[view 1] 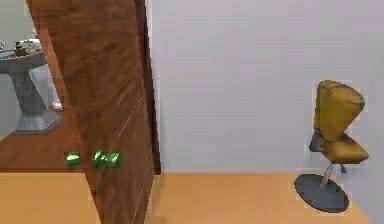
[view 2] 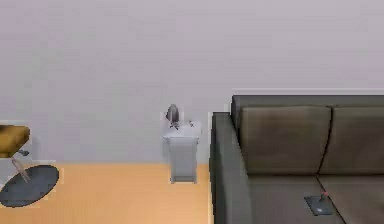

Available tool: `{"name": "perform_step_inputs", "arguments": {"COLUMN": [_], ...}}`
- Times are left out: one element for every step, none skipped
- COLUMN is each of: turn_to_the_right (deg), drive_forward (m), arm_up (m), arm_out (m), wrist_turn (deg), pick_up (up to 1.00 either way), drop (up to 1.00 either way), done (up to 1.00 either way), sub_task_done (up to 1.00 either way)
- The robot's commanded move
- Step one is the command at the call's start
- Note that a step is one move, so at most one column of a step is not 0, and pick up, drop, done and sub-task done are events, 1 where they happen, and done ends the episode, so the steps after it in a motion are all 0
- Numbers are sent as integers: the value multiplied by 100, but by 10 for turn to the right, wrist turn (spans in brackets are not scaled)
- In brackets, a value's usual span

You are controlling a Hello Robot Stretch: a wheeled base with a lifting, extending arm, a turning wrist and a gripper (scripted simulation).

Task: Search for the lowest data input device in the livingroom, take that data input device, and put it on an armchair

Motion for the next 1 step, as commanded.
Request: {"name": "perform_step_inputs", "arguments": {"turn_to_the_right": [-450], "drive_forward": [0], "arm_up": [0], "arm_out": [0], "wrist_turn": [0], "pick_up": [0], "drop": [0], "done": [0], "sub_task_done": [0]}}
